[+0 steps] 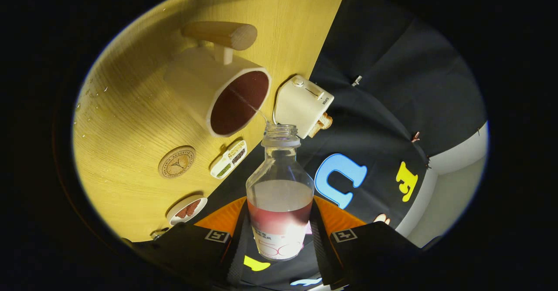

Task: Take the bottle from table, then pour the juice into the cup, finally place the bottle on the coaster

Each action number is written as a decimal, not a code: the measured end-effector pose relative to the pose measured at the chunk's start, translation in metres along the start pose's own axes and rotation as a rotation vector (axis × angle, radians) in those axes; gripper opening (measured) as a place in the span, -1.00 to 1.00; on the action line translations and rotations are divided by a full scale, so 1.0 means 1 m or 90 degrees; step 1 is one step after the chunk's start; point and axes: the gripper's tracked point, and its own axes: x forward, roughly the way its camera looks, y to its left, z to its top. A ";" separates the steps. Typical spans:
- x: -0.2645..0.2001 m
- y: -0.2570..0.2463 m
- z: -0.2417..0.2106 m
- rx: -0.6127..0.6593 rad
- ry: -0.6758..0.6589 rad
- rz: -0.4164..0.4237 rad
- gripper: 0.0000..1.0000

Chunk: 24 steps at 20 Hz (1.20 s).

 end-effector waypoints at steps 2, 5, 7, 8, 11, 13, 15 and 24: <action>0.000 0.001 -0.002 -0.011 0.001 0.001 0.39; 0.001 0.005 -0.006 -0.030 0.003 0.009 0.39; 0.000 0.006 -0.008 -0.038 0.003 0.012 0.39; 0.000 0.008 -0.009 -0.043 0.003 0.015 0.39; -0.002 0.008 -0.005 -0.062 -0.007 0.013 0.39; -0.005 0.007 -0.003 -0.077 -0.016 0.004 0.39; -0.004 0.005 -0.004 -0.085 -0.018 0.000 0.39; 0.000 0.002 -0.002 -0.096 -0.024 0.000 0.39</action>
